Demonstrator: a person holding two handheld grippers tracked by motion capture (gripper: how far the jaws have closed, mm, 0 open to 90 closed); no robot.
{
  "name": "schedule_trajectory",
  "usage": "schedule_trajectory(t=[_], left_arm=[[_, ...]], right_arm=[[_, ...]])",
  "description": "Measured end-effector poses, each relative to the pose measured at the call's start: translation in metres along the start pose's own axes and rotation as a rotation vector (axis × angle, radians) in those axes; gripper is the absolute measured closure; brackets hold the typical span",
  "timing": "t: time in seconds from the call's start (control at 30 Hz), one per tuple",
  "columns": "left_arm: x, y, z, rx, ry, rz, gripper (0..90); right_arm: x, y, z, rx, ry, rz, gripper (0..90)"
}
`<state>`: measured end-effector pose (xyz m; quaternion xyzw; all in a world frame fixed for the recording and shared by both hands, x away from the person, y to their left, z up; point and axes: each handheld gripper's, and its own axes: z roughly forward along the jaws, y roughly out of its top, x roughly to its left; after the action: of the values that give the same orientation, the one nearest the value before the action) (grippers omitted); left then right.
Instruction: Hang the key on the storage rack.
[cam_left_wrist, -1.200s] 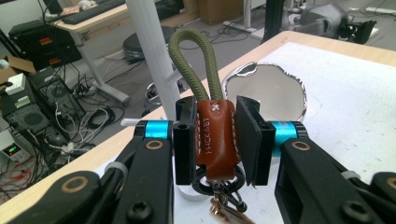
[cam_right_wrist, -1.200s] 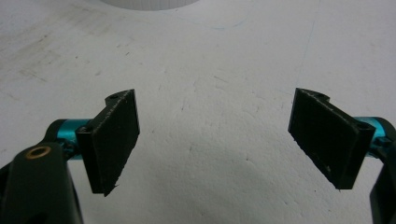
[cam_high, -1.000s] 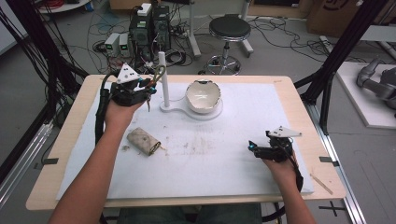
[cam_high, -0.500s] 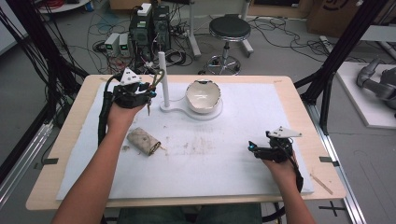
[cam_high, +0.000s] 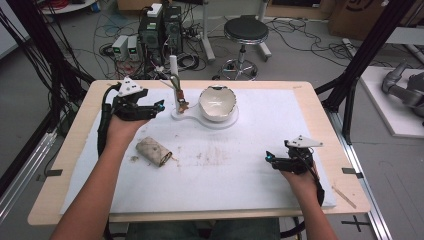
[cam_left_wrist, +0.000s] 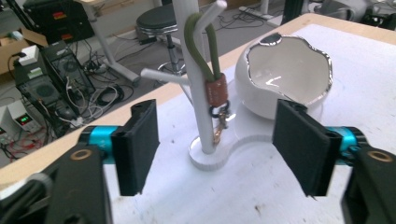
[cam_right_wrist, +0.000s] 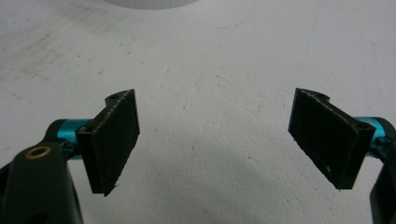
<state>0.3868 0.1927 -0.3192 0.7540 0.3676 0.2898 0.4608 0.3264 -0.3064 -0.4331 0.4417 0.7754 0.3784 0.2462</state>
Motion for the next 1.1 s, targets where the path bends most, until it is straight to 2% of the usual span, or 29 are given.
schedule_trajectory(t=[0.07, 0.13, 0.17, 0.23, 0.3, 0.33, 0.37, 0.43, 0.6, 0.63, 0.73, 0.87, 1.0, 1.1], left_arm=[[0.001, -0.007, -0.005, 0.015, -0.023, -0.01, 27.0], [0.0, -0.021, -0.012, -0.003, -0.055, -0.033, 24.8], [0.0, -0.021, -0.012, -0.003, -0.055, -0.033, 24.3], [-0.001, -0.036, -0.019, -0.011, -0.089, -0.042, 21.7], [-0.002, -0.046, -0.023, -0.019, -0.104, -0.045, 20.2], [-0.002, -0.046, -0.023, -0.019, -0.104, -0.045, 20.2], [-0.003, -0.055, -0.027, -0.036, -0.115, -0.049, 20.2], [-0.003, -0.06, -0.03, -0.038, -0.119, -0.051, 20.2], [-0.006, -0.085, -0.041, -0.043, -0.142, -0.09, 19.4], [-0.006, -0.085, -0.041, -0.043, -0.142, -0.09, 18.7], [-0.002, -0.105, -0.05, -0.076, -0.217, -0.127, 17.6], [0.002, -0.115, -0.058, -0.112, -0.219, -0.147, 16.4], [0.004, -0.116, -0.057, -0.136, -0.212, -0.137, 16.4], [0.003, -0.116, -0.056, -0.123, -0.197, -0.11, 16.3]], right_arm=[[0.0, 0.0, 0.0, 0.0, 0.001, -0.001, 16.6], [0.001, 0.0, 0.001, -0.001, 0.004, 0.0, 16.6], [0.001, 0.0, 0.001, -0.003, 0.003, -0.001, 16.6], [0.001, 0.0, 0.001, -0.003, 0.003, 0.0, 16.6], [0.001, 0.0, 0.001, -0.003, 0.002, -0.001, 16.6], [0.001, 0.0, 0.001, -0.003, 0.002, -0.001, 16.6], [0.001, 0.0, 0.001, -0.004, 0.003, 0.0, 16.6], [0.001, 0.0, 0.001, -0.004, 0.003, -0.002, 16.6], [0.002, 0.001, 0.0, -0.003, 0.005, -0.007, 16.6], [0.002, 0.001, 0.0, -0.003, 0.005, -0.007, 16.6], [0.002, 0.0, 0.0, -0.005, 0.005, -0.008, 16.6], [0.001, 0.0, 0.001, -0.005, 0.011, -0.009, 16.6], [0.001, -0.001, 0.0, -0.003, 0.008, 0.0, 16.6], [0.001, -0.002, -0.002, -0.007, 0.006, 0.001, 16.6]])
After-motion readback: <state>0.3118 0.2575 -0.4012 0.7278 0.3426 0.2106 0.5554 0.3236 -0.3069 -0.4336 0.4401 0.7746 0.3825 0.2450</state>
